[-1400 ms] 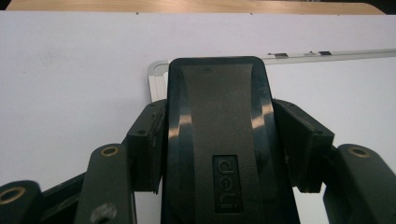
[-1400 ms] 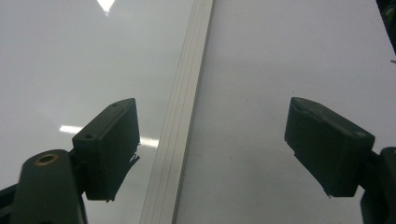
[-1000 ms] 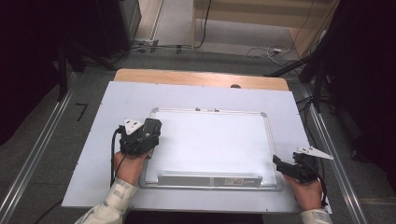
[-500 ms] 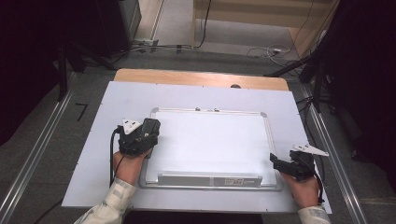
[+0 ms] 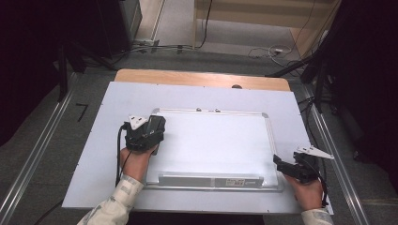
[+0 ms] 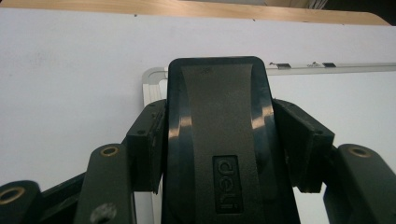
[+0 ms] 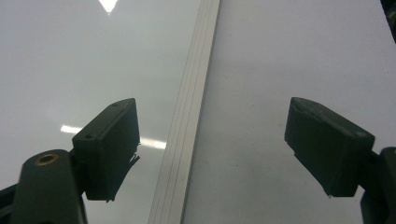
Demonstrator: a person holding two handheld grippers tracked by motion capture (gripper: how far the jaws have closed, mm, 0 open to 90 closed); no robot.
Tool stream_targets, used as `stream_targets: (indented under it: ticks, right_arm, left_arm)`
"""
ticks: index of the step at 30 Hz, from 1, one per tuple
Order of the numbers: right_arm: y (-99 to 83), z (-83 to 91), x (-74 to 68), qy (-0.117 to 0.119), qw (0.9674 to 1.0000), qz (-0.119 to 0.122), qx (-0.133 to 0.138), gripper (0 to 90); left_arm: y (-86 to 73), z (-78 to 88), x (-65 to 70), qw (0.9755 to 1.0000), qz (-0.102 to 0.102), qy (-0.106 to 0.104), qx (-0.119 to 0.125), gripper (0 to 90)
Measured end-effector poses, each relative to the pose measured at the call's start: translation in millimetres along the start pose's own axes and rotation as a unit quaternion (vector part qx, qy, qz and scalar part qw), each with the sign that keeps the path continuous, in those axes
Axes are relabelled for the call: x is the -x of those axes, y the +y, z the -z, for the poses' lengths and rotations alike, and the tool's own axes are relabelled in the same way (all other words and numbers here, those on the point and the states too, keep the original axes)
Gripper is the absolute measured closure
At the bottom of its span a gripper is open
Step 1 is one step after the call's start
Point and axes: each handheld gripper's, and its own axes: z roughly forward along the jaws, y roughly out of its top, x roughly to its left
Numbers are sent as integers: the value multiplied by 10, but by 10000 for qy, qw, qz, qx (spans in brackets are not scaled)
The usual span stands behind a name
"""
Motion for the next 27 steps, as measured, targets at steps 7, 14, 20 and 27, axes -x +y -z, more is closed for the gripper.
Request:
stream_targets:
  ticks: [7, 14, 20, 27]
  right_arm:
    - [-15, 12, 25, -8, 10000, -31, 5, 166]
    - [-16, 12, 21, -12, 10000, -17, 10, 166]
    - [-15, 10, 26, -7, 10000, -33, -3, 166]
    - [-15, 8, 24, -5, 10000, -24, 2, 166]
  left_arm:
    - [34, -106, 23, 10000, 38, 53, -35, 403]
    - [44, -197, 16, 9998, 47, 151, -75, 403]
    - [75, -315, 20, 9994, 114, 270, -189, 403]
    - [189, -516, 46, 9982, 133, 499, -291, 402]
